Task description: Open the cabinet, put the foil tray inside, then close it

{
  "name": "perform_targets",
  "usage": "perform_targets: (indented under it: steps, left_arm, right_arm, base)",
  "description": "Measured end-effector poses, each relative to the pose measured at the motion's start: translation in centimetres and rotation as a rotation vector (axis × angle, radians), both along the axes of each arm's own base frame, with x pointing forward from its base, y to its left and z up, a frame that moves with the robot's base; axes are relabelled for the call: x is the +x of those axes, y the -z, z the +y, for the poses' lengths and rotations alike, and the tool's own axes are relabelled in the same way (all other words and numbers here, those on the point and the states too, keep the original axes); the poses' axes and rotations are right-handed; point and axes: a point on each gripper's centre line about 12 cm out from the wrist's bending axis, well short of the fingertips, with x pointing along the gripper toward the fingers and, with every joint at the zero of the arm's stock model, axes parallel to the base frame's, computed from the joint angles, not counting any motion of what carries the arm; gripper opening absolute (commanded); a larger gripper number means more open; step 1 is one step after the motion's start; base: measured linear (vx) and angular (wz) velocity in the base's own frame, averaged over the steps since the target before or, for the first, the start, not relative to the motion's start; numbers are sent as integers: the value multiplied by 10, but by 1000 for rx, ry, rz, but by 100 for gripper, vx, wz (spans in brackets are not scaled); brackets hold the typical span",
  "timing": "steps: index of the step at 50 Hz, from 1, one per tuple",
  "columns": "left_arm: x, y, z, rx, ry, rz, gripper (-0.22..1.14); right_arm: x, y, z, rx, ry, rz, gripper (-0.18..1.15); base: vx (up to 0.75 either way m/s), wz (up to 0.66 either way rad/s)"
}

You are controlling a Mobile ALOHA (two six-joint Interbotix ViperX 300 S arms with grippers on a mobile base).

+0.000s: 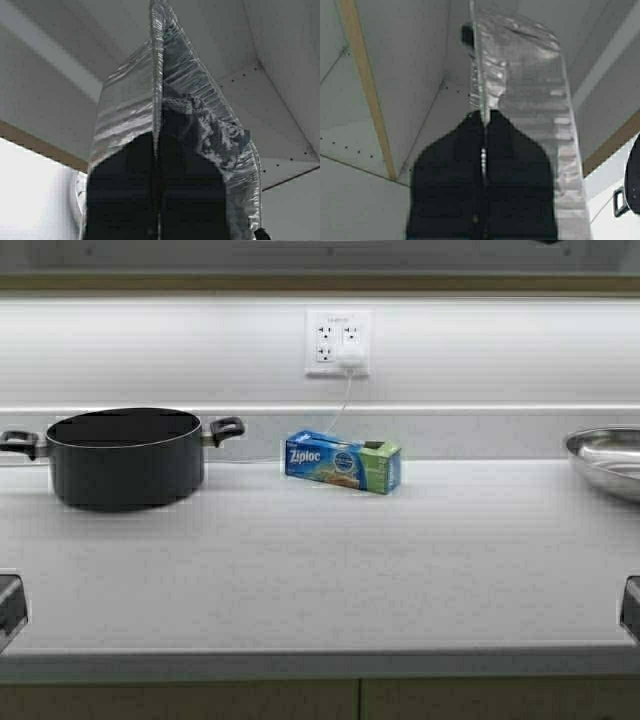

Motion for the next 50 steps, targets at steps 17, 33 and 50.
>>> perform_targets:
  steps: [17,33,50]
  left_arm:
    - [48,-12,-10,-24,-16,-15,3]
    - [63,5,-8,-1,-78,83,3]
    - [76,26,-5,20,-129,179,3]
  right_arm:
    - [54,-23,2,13,8,29,8]
    - [87,-12,5,-45,43,142,8]
    - [105,21,9,-59,28,238,8]
  base:
    - [13,-2]
    - [13,-3]
    - [9,-2]
